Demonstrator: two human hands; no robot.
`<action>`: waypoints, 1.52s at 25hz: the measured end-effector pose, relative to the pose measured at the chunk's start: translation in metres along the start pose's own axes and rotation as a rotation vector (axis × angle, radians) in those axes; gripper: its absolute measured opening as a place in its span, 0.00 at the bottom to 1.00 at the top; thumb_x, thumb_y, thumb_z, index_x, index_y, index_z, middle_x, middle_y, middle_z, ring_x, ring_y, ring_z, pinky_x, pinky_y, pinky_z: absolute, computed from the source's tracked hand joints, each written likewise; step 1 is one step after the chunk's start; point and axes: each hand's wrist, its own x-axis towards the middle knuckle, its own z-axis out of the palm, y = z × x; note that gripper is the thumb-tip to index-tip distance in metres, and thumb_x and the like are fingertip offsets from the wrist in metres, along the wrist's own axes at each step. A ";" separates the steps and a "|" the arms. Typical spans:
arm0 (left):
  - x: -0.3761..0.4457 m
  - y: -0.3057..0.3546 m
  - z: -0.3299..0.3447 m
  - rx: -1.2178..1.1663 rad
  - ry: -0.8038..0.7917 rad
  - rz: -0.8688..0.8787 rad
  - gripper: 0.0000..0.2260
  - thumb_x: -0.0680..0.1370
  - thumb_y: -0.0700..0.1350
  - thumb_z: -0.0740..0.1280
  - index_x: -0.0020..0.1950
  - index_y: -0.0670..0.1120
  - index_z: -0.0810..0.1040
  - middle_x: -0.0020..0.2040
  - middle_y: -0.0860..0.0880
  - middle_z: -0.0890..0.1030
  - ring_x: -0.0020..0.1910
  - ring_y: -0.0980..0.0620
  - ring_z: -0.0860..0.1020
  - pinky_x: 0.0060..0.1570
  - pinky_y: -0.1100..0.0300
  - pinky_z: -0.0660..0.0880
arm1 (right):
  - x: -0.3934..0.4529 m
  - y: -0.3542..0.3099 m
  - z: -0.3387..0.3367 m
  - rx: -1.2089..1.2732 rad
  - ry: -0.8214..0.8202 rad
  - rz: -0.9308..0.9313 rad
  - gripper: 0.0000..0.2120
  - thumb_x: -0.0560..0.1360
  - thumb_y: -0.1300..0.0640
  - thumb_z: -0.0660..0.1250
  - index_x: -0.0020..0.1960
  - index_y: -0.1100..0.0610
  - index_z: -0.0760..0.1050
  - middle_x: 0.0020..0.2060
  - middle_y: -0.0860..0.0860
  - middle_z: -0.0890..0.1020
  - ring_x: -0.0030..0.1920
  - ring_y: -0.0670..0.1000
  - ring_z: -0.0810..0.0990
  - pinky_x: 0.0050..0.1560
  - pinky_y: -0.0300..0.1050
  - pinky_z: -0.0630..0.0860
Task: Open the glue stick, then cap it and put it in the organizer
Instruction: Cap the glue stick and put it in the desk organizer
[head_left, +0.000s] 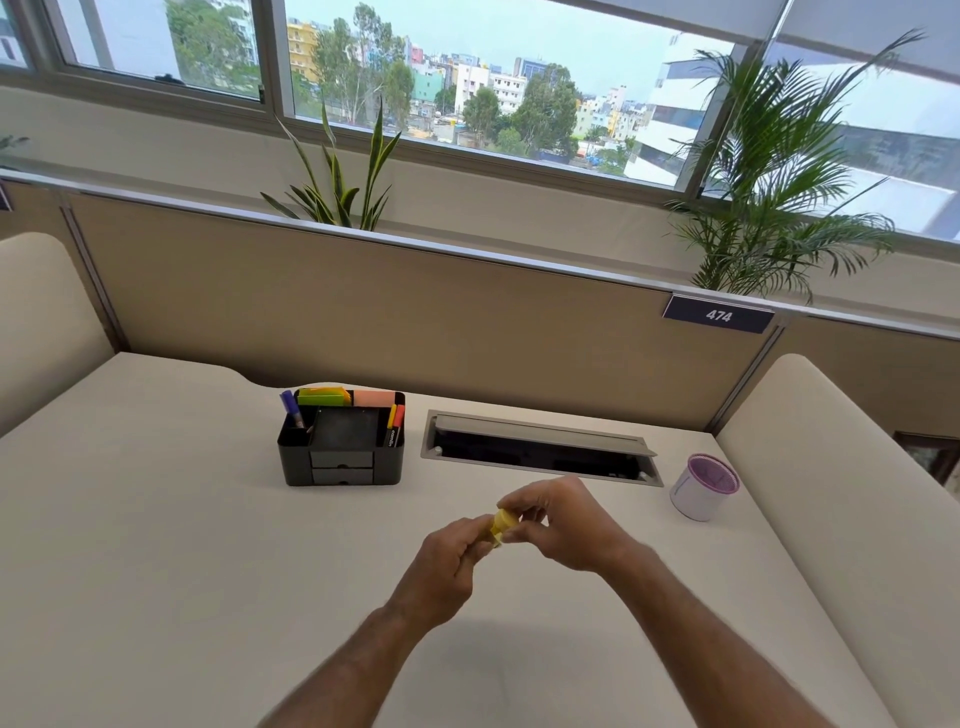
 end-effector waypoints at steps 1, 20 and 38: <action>-0.001 -0.002 -0.001 0.001 0.003 -0.006 0.12 0.81 0.37 0.63 0.64 0.46 0.77 0.52 0.49 0.82 0.49 0.58 0.78 0.49 0.68 0.77 | 0.002 -0.001 0.002 -0.002 -0.008 0.000 0.13 0.72 0.58 0.77 0.56 0.55 0.84 0.48 0.49 0.88 0.43 0.44 0.82 0.45 0.34 0.80; -0.032 -0.114 -0.105 0.801 -0.111 -0.390 0.33 0.78 0.67 0.54 0.77 0.48 0.58 0.76 0.47 0.66 0.75 0.47 0.62 0.74 0.47 0.58 | 0.159 -0.086 0.060 -0.065 0.129 -0.140 0.15 0.75 0.55 0.73 0.61 0.55 0.80 0.51 0.52 0.86 0.45 0.49 0.81 0.48 0.48 0.82; -0.032 -0.181 -0.109 0.850 -0.247 -0.395 0.44 0.71 0.77 0.52 0.75 0.45 0.66 0.75 0.41 0.66 0.74 0.40 0.64 0.68 0.38 0.43 | 0.278 -0.117 0.162 -0.134 -0.076 -0.105 0.08 0.76 0.56 0.70 0.56 0.53 0.80 0.48 0.53 0.85 0.47 0.54 0.82 0.46 0.50 0.81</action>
